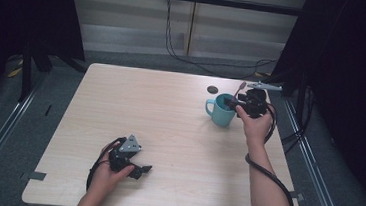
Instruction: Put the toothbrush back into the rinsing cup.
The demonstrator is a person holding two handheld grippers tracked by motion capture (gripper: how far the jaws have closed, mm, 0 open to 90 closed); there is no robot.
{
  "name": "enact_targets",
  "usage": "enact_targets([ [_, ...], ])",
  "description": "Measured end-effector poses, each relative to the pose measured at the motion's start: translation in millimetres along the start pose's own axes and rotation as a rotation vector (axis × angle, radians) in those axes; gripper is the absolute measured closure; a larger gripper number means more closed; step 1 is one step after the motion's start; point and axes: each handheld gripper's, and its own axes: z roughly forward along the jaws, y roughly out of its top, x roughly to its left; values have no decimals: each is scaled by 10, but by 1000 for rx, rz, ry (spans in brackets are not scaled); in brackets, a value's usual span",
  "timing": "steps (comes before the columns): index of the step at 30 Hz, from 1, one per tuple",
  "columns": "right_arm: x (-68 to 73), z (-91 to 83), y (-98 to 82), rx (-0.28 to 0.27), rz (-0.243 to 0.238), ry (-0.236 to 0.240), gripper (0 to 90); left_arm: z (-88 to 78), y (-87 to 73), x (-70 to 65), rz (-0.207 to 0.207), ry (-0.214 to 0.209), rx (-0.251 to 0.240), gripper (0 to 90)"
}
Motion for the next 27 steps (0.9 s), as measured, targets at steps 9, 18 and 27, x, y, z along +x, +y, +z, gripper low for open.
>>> enact_targets([
  [9,30,-58,-32,-3,5,15,274,0,0,0,0,0,0,157],
  [18,97,-117,-116,1,2,52,259,0,0,0,1,0,0,157],
  [27,143,-222,-187,22,-12,71,221,0,0,-1,0,0,0,157],
])
